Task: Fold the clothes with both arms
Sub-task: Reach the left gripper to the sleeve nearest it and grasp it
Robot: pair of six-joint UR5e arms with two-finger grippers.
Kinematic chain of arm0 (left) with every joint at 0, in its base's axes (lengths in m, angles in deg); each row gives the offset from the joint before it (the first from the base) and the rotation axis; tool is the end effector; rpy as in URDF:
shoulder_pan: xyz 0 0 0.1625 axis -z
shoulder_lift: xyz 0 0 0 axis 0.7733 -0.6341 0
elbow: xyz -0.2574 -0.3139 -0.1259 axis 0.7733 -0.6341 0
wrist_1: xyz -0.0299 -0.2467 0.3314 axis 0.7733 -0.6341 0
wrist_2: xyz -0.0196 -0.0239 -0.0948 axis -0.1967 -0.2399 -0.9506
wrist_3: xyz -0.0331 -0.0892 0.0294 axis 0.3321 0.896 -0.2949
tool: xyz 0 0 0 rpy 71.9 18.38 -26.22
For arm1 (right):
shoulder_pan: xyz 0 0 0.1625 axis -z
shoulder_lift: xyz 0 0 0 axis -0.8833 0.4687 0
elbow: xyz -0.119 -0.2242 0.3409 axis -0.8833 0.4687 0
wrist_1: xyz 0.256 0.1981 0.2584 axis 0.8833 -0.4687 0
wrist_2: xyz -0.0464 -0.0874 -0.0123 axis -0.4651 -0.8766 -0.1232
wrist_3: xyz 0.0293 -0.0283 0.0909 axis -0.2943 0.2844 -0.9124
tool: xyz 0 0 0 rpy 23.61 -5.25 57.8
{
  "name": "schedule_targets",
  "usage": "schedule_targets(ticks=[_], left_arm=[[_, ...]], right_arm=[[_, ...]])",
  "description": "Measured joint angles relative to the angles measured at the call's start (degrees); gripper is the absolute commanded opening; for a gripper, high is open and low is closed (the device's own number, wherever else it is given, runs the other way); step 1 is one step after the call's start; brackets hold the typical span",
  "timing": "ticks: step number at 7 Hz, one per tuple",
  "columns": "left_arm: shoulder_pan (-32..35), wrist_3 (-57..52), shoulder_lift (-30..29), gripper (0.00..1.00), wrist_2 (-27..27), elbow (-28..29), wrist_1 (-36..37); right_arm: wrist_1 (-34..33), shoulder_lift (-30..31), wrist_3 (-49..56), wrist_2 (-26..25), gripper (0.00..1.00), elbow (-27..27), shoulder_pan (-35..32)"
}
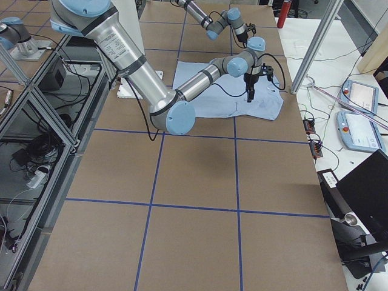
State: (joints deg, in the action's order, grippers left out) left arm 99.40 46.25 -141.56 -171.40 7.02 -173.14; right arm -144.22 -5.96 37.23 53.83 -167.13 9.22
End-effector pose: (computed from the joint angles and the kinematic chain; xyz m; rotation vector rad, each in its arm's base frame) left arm 0.4134 -0.6487 0.4034 0.5005 0.8479 -0.2150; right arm -0.3831 -0.6416 0.2650 0.0992 -0.7944 0.0137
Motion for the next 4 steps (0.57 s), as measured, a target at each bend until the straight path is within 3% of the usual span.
schedule_targets(ticks=[2,4], left_arm=[[-4.00,6.66,-7.42,0.00,0.35,-1.24,10.65],[-6.98,12.10,-16.23,0.00,0.78,4.93,13.86]], right_arm=[[0.25,0.32,0.00,0.00,1.00,0.05,0.00],[1.25,1.06,-0.05,-0.12,1.00,0.34,0.00]])
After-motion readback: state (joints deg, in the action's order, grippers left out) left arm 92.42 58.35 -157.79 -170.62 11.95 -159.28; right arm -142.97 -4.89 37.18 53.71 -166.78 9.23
